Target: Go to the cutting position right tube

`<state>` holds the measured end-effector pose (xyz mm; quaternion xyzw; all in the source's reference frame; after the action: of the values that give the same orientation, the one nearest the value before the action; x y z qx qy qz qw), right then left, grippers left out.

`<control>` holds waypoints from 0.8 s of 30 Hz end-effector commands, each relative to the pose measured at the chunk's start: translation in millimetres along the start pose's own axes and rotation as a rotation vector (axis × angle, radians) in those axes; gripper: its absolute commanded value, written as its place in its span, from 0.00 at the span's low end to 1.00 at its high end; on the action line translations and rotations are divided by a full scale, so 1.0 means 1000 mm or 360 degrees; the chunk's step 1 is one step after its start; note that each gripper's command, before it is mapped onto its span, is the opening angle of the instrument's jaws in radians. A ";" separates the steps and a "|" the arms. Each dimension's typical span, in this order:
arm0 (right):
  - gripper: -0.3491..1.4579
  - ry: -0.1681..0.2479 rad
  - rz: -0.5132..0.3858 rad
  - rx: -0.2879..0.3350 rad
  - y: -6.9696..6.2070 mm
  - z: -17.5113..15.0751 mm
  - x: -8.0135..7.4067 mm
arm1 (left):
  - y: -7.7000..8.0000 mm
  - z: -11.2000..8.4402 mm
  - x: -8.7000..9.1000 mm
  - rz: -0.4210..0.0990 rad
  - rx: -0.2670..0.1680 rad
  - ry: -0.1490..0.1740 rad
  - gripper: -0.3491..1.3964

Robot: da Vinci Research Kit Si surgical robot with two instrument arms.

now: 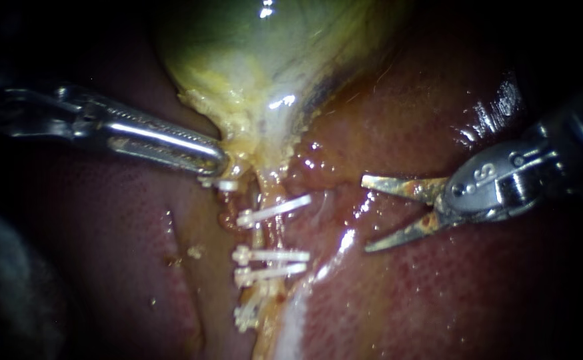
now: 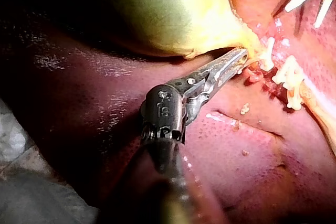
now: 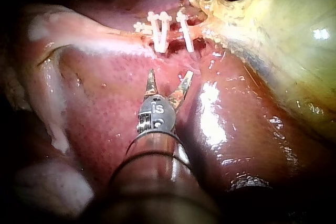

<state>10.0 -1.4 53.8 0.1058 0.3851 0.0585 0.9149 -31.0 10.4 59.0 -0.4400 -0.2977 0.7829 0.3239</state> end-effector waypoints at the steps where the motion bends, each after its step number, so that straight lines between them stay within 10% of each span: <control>1: 1.00 0.0000 0.0001 -0.0001 0.0000 0.0000 0.0000 | 0.0001 -0.0002 0.0001 -0.0001 -0.0004 0.0000 0.00; 13: 1.00 0.0008 0.0001 0.0016 0.0000 0.0000 0.0000 | 0.0011 -0.0068 0.0036 -0.0022 0.0047 0.0044 0.00; 24: 0.99 0.0155 0.0242 0.0119 -0.0008 0.0028 0.0012 | 0.0011 -0.0065 0.0033 -0.0020 0.0053 0.0045 0.00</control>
<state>13.1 -2.5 54.8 0.1682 0.4266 0.1264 0.8796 -26.8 13.4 53.7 -0.4438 -0.2830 0.7792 0.3402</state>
